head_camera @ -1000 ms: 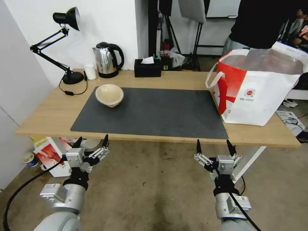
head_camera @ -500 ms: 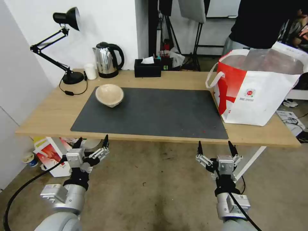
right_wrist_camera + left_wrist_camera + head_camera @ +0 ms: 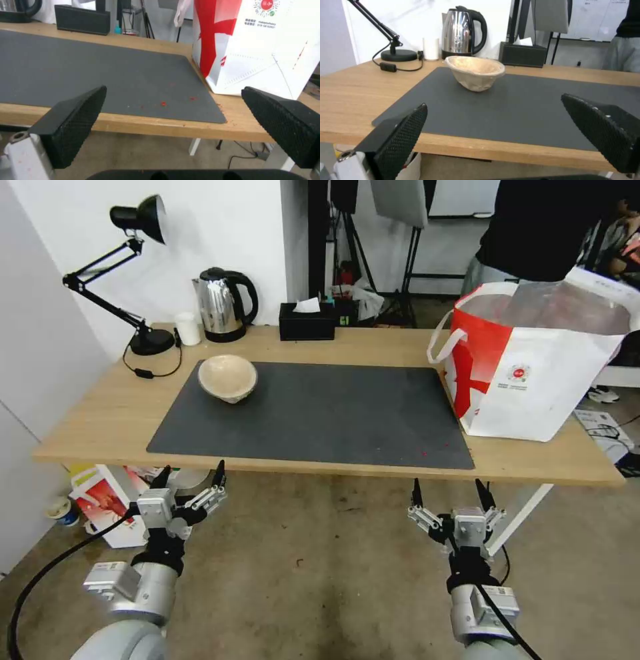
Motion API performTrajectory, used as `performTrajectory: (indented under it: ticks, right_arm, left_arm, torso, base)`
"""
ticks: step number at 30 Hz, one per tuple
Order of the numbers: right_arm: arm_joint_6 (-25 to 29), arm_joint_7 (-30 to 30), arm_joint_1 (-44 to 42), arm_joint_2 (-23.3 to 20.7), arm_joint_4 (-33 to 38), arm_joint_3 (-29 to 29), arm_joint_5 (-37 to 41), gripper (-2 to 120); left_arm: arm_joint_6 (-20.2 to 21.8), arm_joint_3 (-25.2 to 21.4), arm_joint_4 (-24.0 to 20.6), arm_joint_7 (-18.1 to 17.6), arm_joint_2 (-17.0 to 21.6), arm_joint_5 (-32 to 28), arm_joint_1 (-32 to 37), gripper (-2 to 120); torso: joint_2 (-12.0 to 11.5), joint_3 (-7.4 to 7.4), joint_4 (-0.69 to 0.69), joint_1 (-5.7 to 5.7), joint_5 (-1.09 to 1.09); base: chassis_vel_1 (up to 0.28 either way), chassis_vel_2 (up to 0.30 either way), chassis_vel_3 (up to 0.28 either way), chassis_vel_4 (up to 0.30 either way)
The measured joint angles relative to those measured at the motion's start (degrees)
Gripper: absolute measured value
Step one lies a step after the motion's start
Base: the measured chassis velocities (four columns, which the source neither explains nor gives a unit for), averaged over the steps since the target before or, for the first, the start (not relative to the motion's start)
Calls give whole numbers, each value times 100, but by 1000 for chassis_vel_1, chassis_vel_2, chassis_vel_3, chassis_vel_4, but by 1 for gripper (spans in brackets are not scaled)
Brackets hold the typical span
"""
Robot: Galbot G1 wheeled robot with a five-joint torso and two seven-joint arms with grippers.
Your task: Pick up the trash from the table and place it into the takeout bag.
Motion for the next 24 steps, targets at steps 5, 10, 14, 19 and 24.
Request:
performTrajectory:
  ticks: [5, 10, 14, 19, 24]
  right_arm:
    - [-39, 22, 27, 5, -20, -13, 84, 100]
    - [-39, 39, 37, 40, -77, -12, 117, 100]
    - [-39, 42, 22, 54, -76, -11, 123, 100]
    - [-39, 44, 20, 55, -76, -9, 124, 100]
    - [-39, 44, 20, 55, -76, -9, 125, 100]
  left_arm:
    - [5, -3, 8, -11, 7, 0, -7, 100]
    - [9, 5, 20, -13, 1, 0, -21, 100]
    - [11, -3, 23, 15, -2, 21, -22, 100]
    - [11, -30, 23, 115, 4, 157, -26, 100]
    - [9, -30, 25, 134, -2, 190, -24, 100]
  torso:
    - [0, 0, 0, 0, 0]
    - [0, 0, 0, 0, 0]
    - [0, 0, 0, 0, 0]
    - [0, 0, 0, 0, 0]
    - [0, 0, 0, 0, 0]
  base:
    - [0, 0, 0, 0]
    - [0, 0, 0, 0]
    - [0, 0, 0, 0]
    - [0, 0, 0, 0]
    - [0, 0, 0, 0]
